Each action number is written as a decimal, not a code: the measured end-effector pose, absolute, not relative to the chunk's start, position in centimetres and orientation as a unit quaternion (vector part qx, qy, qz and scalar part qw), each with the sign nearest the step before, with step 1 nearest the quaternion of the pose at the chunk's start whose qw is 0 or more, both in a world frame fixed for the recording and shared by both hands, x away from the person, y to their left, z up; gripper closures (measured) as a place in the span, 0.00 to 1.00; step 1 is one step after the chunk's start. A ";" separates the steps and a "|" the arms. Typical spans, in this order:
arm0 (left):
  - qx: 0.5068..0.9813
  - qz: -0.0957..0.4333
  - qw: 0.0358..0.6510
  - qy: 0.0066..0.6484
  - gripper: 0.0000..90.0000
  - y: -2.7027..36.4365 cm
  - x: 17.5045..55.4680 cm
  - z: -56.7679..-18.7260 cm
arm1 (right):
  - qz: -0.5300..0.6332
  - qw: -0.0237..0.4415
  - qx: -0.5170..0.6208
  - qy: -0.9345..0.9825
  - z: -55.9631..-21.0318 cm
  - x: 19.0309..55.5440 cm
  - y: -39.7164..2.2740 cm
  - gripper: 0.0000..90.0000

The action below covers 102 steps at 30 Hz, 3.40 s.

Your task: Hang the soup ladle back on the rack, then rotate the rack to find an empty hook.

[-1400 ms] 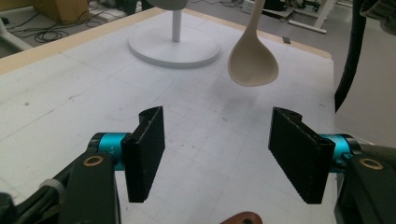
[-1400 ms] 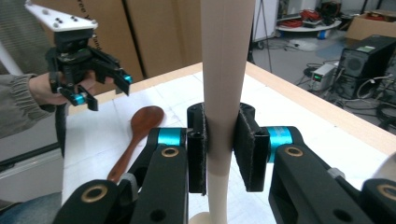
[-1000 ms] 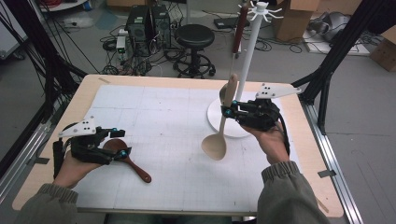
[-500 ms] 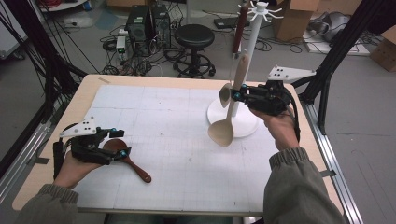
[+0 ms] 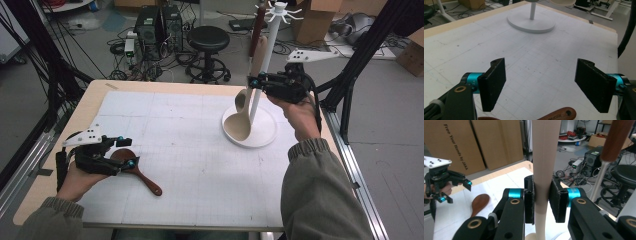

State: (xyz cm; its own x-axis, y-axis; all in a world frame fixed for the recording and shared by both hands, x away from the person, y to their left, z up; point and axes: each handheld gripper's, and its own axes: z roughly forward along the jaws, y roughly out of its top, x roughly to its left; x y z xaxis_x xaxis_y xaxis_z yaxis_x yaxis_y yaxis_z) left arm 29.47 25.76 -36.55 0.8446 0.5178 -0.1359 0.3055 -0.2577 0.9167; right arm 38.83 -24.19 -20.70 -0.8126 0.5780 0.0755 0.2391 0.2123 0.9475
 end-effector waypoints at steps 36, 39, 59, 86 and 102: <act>0.788 0.093 0.552 0.259 0.29 25.9 29.6 -36.7 | 0.554 0.160 0.325 0.750 -19.0 43.2 -24.8 0.84; 0.787 0.092 0.552 0.259 0.29 25.9 29.6 -36.7 | 0.554 0.164 0.329 0.747 -19.0 43.2 -24.8 0.84; 0.787 0.093 0.553 0.258 0.29 26.0 29.6 -36.7 | 0.565 0.190 0.348 0.724 -18.6 42.4 -25.8 0.75; 0.786 0.091 0.554 0.258 0.29 26.2 29.7 -36.7 | 0.561 0.210 0.306 0.740 -15.3 40.3 -28.9 0.99; 0.784 0.090 0.557 0.259 0.29 26.2 29.8 -36.7 | 0.582 0.221 0.303 0.721 -12.6 40.3 -30.0 0.99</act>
